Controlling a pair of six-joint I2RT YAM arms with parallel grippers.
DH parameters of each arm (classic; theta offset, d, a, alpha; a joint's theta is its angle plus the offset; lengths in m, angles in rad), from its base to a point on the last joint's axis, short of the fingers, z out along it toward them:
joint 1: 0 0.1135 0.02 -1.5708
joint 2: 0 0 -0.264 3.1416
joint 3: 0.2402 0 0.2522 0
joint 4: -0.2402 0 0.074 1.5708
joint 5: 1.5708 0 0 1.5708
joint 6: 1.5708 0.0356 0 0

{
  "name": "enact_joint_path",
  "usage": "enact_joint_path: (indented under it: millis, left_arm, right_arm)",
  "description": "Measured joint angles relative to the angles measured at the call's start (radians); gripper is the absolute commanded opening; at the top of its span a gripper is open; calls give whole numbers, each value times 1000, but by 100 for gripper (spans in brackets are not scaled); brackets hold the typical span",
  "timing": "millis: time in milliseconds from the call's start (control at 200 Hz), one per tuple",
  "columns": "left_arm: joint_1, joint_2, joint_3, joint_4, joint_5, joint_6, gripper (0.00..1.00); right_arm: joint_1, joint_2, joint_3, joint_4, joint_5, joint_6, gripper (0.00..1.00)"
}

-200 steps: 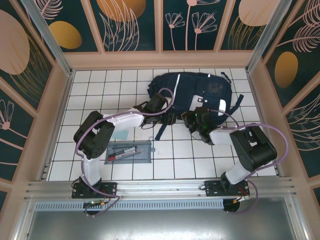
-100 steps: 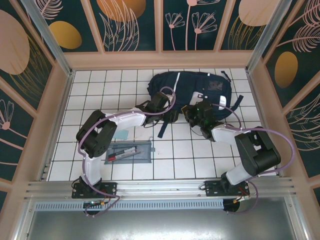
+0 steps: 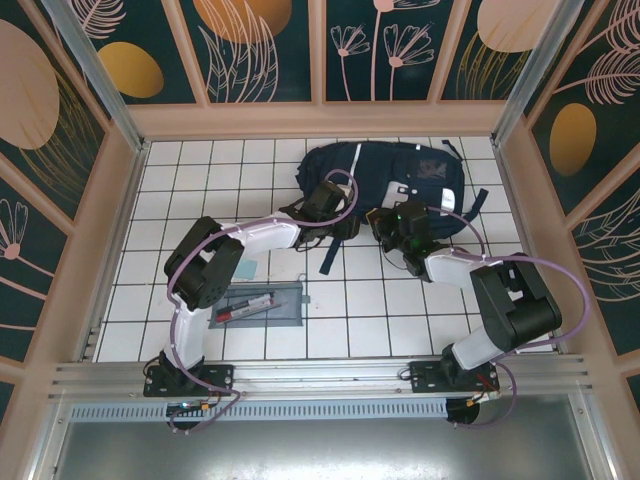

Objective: Pack books, pencil case, and school supplies into a backpack

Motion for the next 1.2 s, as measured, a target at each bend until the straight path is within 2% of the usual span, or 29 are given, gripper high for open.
enact_joint_path:
  millis: [120,235,295,515,666,961,1201]
  left_arm:
    - [-2,8,3,1,-33,1,39]
    - [-3,21,9,9,-55,0,37]
    - [-4,27,15,9,-58,0,32]
    - [-6,34,19,24,-60,-3,0]
    - [-3,25,19,13,-52,1,0]
    - [23,-31,45,-113,17,26,0]
    - [83,-34,45,-148,-4,53,0]
  right_arm:
    - [0,0,0,9,-4,7,0]
    - [0,0,0,18,-7,11,0]
    - [0,0,0,18,-7,16,0]
    - [0,-21,0,14,-7,16,0]
    - [0,-34,8,-15,-1,-27,0]
    - [0,-34,56,-132,22,-161,0]
    - [0,-43,64,-196,32,-233,0]
